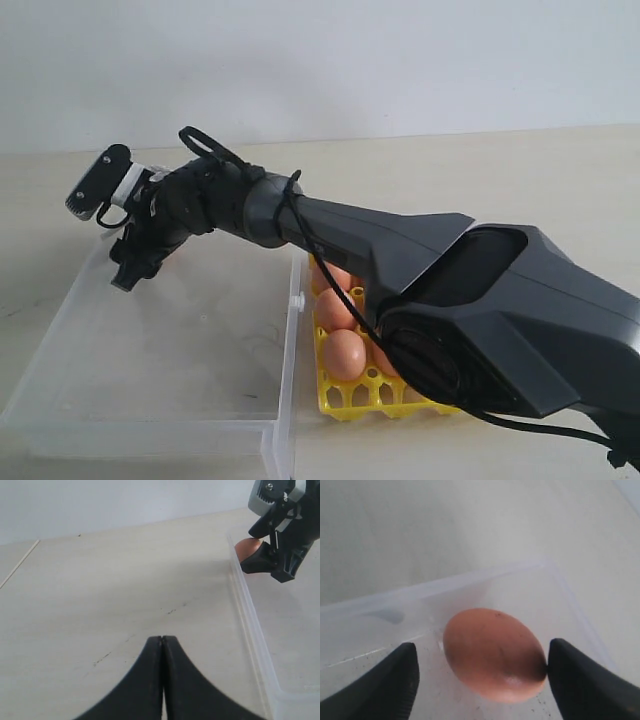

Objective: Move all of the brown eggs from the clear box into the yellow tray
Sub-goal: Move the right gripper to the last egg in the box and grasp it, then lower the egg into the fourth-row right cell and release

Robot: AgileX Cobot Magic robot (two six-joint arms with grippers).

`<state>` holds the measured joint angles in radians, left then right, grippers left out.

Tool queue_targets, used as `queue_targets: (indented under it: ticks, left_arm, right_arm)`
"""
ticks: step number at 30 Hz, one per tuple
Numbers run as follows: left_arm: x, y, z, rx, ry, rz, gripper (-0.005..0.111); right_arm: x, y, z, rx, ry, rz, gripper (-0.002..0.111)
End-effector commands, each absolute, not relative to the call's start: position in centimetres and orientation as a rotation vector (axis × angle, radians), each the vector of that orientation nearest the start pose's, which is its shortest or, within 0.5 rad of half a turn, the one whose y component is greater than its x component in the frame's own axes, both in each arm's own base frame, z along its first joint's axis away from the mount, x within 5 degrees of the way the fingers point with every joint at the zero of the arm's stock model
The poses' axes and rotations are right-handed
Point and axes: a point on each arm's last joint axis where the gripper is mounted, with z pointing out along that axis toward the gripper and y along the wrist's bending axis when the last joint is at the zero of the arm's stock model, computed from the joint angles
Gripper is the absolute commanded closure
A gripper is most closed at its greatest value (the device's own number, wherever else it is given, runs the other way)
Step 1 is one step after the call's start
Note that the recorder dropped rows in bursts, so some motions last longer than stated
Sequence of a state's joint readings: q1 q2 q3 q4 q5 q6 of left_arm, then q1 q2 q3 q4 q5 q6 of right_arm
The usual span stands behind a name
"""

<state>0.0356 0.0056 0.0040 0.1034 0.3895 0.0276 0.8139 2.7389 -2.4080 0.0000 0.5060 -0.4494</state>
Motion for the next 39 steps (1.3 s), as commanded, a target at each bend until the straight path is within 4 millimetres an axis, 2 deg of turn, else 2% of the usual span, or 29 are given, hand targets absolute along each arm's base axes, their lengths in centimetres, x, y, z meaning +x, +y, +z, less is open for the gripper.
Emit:
queue_targets:
  ticks: [1, 5, 6, 10, 13, 16, 18, 22, 24, 25, 29, 30, 31, 32, 33, 34, 37, 39]
  left_arm:
    - [5.2, 0.5, 17.9, 0.057, 1.863, 0.135, 0.107]
    - [5.2, 0.5, 17.9, 0.057, 1.863, 0.135, 0.107]
    - [5.2, 0.5, 17.9, 0.057, 1.863, 0.135, 0.107]
    - [5.2, 0.5, 17.9, 0.057, 1.863, 0.135, 0.107]
    - [5.2, 0.5, 17.9, 0.057, 1.863, 0.135, 0.107]
    - [5.2, 0.5, 17.9, 0.057, 1.863, 0.135, 0.107]
    - [5.2, 0.5, 17.9, 0.057, 1.863, 0.135, 0.107]
    - [5.2, 0.5, 17.9, 0.057, 1.863, 0.135, 0.107]
    - [5.2, 0.5, 17.9, 0.057, 1.863, 0.135, 0.107]
    - [5.2, 0.5, 17.9, 0.057, 1.863, 0.135, 0.107]
    - [5.2, 0.5, 17.9, 0.057, 1.863, 0.135, 0.107]
    - [5.2, 0.5, 17.9, 0.057, 1.863, 0.135, 0.107]
    - [5.2, 0.5, 17.9, 0.057, 1.863, 0.135, 0.107]
    - [5.2, 0.5, 17.9, 0.057, 1.863, 0.135, 0.107]
    - [5.2, 0.5, 17.9, 0.057, 1.863, 0.135, 0.107]
    - [5.2, 0.5, 17.9, 0.057, 1.863, 0.135, 0.107]
    - [5.2, 0.5, 17.9, 0.057, 1.863, 0.135, 0.107]
    - [5.2, 0.5, 17.9, 0.057, 1.863, 0.135, 0.107]
  right_arm:
    - [40.7, 42.6, 9.0, -1.368, 1.905, 0.189, 0.049]
    - [40.6, 42.5, 8.7, -1.388, 1.934, 0.183, 0.06]
    - [40.5, 42.4, 8.6, -1.395, 1.943, 0.181, 0.066]
    - [40.3, 42.3, 9.5, -1.399, 1.974, 0.199, 0.108]
    - [39.8, 42.8, 11.4, -1.349, 1.985, 0.273, 0.108]
    - [39.6, 42.9, 14.2, -1.192, 2.038, 0.384, 0.108]
    - [39.4, 42.5, 16.2, -1.129, 2.048, 0.393, 0.108]
    - [38.2, 40.9, 20.7, -1.088, 1.957, 0.382, 0.108]
    - [36.1, 38.5, 22.6, -1.036, 1.885, 0.392, 0.108]
    - [35.2, 37.2, 22.1, -1.019, 1.869, 0.39, 0.108]
    - [30.6, 30.7, 22.7, -0.907, 1.768, 0.393, 0.108]
    - [28.0, 26.7, 22.3, -0.762, 1.734, 0.4, 0.108]
    - [27.0, 24.9, 22.5, -0.67, 1.722, 0.4, 0.108]
    - [24.4, 20.9, 21.6, -0.519, 1.717, 0.354, 0.108]
    - [23.2, 19.3, 20.9, -0.492, 1.723, 0.321, 0.108]
    - [21.0, 16.6, 19.9, -0.454, 1.76, 0.289, 0.108]
    - [17.8, 12.8, 17.6, -0.356, 1.87, 0.272, 0.108]
    - [16.6, 11.4, 16.3, -0.288, 1.912, 0.28, 0.108]
